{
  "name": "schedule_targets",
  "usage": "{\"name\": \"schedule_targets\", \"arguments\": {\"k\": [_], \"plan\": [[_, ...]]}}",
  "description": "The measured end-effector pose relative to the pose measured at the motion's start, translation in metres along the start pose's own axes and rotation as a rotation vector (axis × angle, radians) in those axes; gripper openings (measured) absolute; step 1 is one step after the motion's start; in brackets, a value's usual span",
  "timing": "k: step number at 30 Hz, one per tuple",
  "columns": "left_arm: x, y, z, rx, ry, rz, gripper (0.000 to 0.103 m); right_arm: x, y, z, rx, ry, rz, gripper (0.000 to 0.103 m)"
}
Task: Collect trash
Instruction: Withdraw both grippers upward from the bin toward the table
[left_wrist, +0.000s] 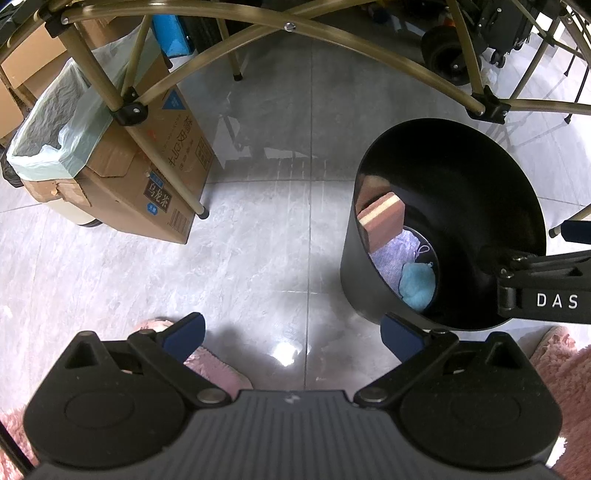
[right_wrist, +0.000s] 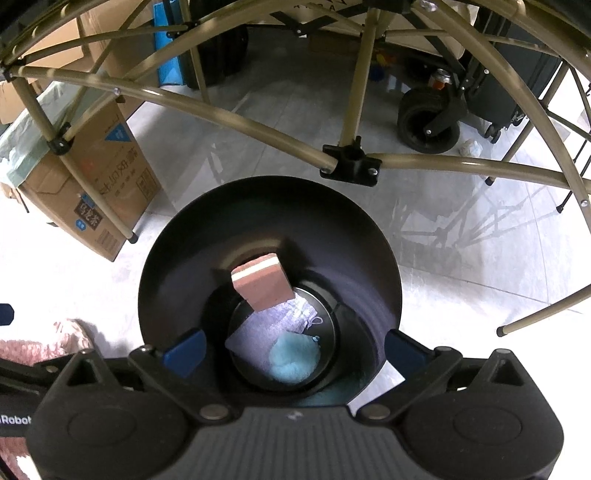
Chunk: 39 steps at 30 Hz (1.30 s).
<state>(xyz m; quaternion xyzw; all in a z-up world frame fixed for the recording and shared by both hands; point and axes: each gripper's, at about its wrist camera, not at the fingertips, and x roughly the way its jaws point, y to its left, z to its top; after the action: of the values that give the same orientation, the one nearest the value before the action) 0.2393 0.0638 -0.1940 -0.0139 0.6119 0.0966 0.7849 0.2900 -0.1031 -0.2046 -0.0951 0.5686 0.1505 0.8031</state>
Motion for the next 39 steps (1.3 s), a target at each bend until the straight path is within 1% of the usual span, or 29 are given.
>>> {"name": "schedule_targets", "arguments": {"k": [12, 23, 29, 33, 39], "plan": [[0.000, -0.004, 0.001, 0.015, 0.000, 0.003, 0.103, -0.003, -0.003, -0.008, -0.018, 0.010, 0.000, 0.103], [-0.005, -0.007, 0.002, 0.018, -0.017, -0.002, 0.103, -0.015, -0.016, -0.012, 0.006, -0.027, -0.007, 0.103], [-0.018, -0.010, 0.003, 0.010, -0.065, -0.024, 0.103, -0.027, -0.022, -0.016, 0.014, -0.057, -0.003, 0.103], [-0.033, -0.012, 0.000, 0.013, -0.132, -0.026, 0.103, -0.039, -0.027, -0.019, 0.018, -0.091, 0.003, 0.103], [-0.051, -0.017, -0.002, 0.017, -0.201, -0.033, 0.103, -0.063, -0.035, -0.023, 0.038, -0.147, 0.011, 0.103]]}}
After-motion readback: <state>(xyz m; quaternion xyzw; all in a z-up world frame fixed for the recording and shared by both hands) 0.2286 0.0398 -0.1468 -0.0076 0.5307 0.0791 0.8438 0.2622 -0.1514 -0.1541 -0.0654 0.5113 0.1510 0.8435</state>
